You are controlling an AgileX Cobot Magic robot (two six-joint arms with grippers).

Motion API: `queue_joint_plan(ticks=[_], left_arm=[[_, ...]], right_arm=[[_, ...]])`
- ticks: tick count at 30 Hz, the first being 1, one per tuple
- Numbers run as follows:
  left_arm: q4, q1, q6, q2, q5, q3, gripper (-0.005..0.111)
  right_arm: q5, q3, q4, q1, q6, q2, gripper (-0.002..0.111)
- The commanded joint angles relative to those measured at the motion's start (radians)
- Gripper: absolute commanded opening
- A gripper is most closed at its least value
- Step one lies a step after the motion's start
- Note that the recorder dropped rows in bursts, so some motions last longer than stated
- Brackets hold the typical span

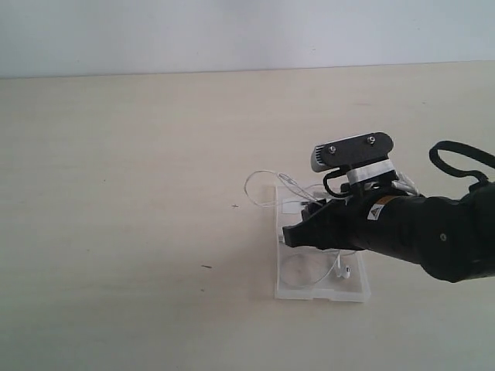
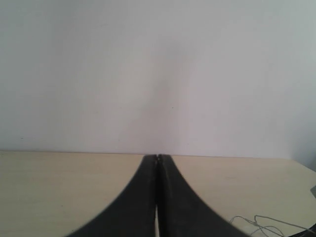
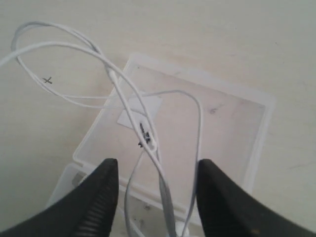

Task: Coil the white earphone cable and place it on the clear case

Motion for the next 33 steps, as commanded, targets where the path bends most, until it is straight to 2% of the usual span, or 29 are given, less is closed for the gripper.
queue_joint_plan(ticks=[1,5,9,21,33], left_arm=[[-0.007,0.001,-0.005,-0.006,0.003,0.002,0.0],[-0.007,0.001,-0.005,-0.006,0.003,0.002,0.0],[-0.007,0.001,-0.005,-0.006,0.003,0.002,0.0],[-0.007,0.001,-0.005,-0.006,0.003,0.002,0.0],[-0.007,0.001,-0.005,-0.006,0.005,0.002,0.0]], right_arm=[[-0.019,-0.006,-0.003,0.002,-0.008,-0.002,0.056],[-0.03,-0.006,-0.003,0.002,-0.035,-0.013,0.07],[-0.03,-0.006,-0.003,0.002,-0.061,-0.038,0.078],[0.041,-0.006,0.008,0.002,-0.092,-0.164,0.078],[0.071,-0.006,0.38,0.002,-0.492,-0.178,0.078]])
